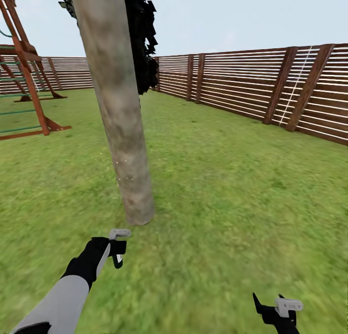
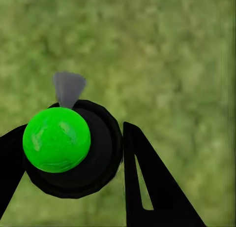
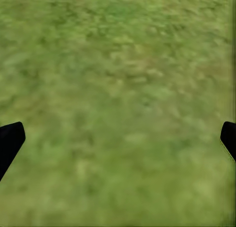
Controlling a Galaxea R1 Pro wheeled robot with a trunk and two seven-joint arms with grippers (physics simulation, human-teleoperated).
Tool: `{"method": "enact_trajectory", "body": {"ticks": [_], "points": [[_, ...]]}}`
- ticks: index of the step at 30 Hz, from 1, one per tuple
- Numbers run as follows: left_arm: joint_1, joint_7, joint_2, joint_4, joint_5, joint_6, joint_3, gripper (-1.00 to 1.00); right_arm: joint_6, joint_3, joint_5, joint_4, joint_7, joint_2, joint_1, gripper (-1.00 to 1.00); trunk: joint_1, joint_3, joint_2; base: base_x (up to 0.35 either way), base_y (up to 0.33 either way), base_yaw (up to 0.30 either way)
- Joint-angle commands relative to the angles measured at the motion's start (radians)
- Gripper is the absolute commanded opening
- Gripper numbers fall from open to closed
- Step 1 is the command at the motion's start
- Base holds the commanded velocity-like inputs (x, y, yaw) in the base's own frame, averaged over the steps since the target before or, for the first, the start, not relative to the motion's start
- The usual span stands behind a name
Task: In the garden, pick up the pesticide atomizer on the floor and spray pesticide onto both trees until each tree trunk is fully covered.
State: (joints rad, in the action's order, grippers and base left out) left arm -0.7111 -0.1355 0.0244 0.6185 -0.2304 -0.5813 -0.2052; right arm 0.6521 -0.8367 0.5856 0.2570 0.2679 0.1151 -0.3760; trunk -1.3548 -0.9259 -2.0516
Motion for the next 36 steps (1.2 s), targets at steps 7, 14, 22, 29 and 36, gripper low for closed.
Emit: {"method": "enact_trajectory", "body": {"ticks": [7, 14, 22, 29, 36], "points": [[-0.001, -0.009, 0.002, 0.002, -0.01, -0.005, -0.008, -1.0, 0.003, -0.009, 0.003, -0.001, 0.008, 0.0, -0.001, 1.0, 0.0, -0.001, 0.0, 0.0, -0.278, 0.217], [-0.001, -0.008, -0.007, 0.003, -0.013, -0.005, -0.01, -1.0, 0.003, -0.009, 0.002, -0.001, 0.008, 0.0, -0.001, 1.0, 0.0, -0.001, 0.0, 0.0, -0.19, 0.188], [-0.022, 0.039, 0.016, 0.016, -0.009, -0.01, -0.007, -1.0, 0.003, -0.009, 0.002, -0.001, 0.008, 0.0, -0.001, 1.0, 0.0, -0.001, 0.0, 0.0, -0.005, 0.005], [-0.093, 0.13, 0.052, 0.001, -0.008, -0.03, -0.006, -1.0, 0.003, -0.009, 0.002, -0.001, 0.008, 0.0, -0.001, 1.0, 0.0, -0.001, 0.0, 0.0, 0.0, -0.13], [-0.096, 0.127, 0.074, -0.026, -0.009, -0.075, 0.006, -1.0, 0.003, -0.009, 0.0, -0.001, 0.008, 0.0, 0.0, 1.0, 0.0, -0.001, 0.0, 0.0, 0.0, -0.078]]}}
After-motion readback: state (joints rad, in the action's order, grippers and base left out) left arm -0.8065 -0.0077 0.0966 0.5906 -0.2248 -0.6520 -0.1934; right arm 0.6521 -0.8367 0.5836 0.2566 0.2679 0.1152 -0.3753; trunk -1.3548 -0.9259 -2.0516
